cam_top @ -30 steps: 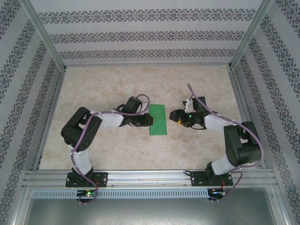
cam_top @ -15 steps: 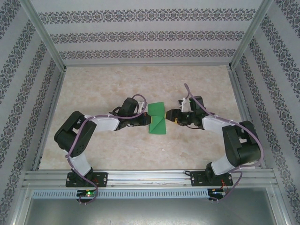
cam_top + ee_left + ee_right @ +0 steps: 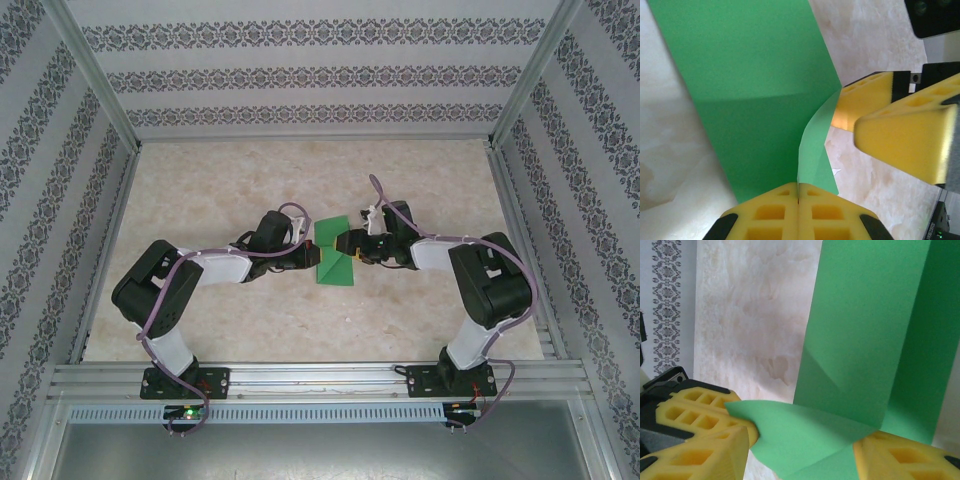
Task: Fold a paper plane with a square sheet of paper (fold left side to right side)
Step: Turn over the paper at the center of the table.
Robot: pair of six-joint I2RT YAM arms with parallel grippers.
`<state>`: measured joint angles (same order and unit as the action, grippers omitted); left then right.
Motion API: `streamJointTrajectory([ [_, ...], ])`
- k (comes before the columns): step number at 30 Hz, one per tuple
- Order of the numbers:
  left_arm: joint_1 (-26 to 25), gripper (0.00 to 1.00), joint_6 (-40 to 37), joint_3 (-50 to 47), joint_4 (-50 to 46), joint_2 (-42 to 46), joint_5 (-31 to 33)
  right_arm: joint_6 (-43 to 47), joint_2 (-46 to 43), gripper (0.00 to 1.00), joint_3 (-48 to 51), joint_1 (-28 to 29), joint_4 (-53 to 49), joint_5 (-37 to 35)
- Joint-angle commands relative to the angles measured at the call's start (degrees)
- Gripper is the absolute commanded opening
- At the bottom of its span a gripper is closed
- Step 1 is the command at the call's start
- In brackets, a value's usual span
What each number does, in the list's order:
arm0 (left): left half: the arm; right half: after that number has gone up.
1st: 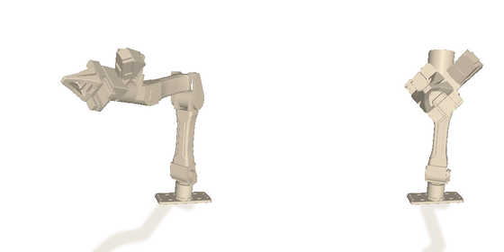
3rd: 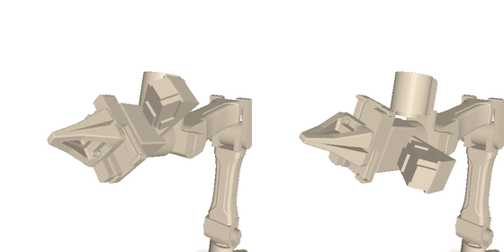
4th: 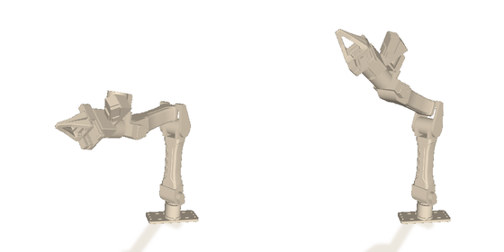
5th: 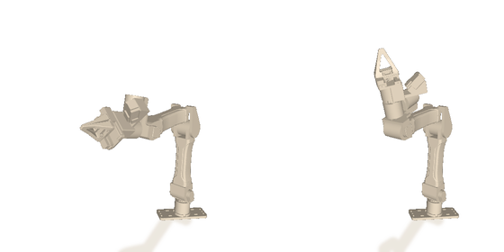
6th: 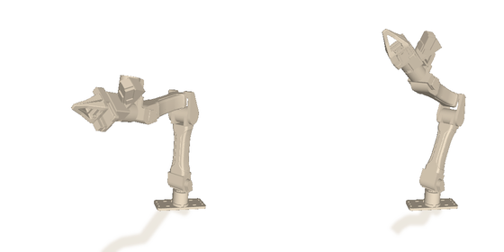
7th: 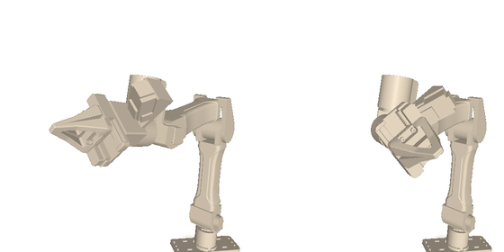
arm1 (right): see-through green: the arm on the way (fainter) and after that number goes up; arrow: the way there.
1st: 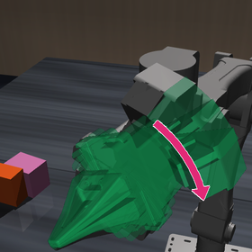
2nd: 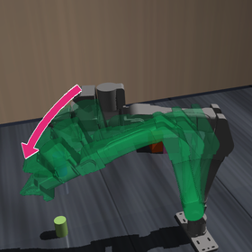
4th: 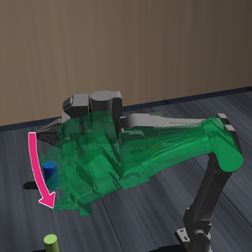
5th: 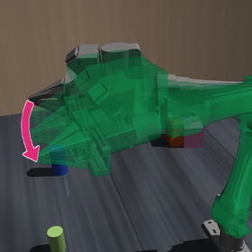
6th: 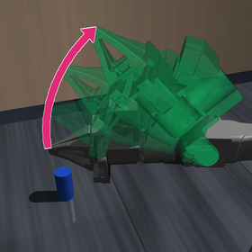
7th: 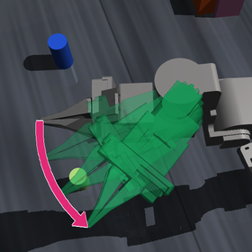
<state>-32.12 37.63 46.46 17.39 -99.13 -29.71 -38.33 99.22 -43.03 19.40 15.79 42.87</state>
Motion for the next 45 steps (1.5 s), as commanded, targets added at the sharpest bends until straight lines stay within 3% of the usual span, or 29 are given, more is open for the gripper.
streamJointTrajectory([
  [1,0.48,0.01,0.47,-0.91,2.74,1.41,0.68,-1.13,1.47,0.57,-1.44,0.85,3.60,-0.50],
  [6,0.48,0.01,0.63,-0.95,2.99,0.81,0.89,-1.65,2.73,0.54,-1.62,1.21,5.07,-0.42],
  [12,0.48,0.08,0.95,-1.32,2.39,-0.30,2.83,-2.26,3.24,0.45,-1.54,1.59,6.01,-0.31],
  [27,0.43,0.14,0.39,-1.19,1.70,-3.04,3.69,-2.02,6.06,0.28,-3.11,3.18,5.26,-1.56],
  [30,0.40,0.21,-0.13,-1.28,0.99,-2.70,4.26,-1.77,6.16,0.20,-3.20,3.28,4.99,-1.74],
  [37,0.51,0.32,-2.78,-2.55,-1.30,3.89,7.63,-0.62,3.78,0.00,-3.53,3.11,4.17,-2.22],
  [42,0.65,0.37,-5.90,-4.76,-3.18,13.33,11.72,0.47,-0.43,0.00,-3.98,2.45,4.07,-2.35],
  [45,1.04,0.52,-7.66,-6.50,-3.67,20.29,13.78,1.61,-4.38,0.00,-4.21,1.73,4.07,-2.31],
])
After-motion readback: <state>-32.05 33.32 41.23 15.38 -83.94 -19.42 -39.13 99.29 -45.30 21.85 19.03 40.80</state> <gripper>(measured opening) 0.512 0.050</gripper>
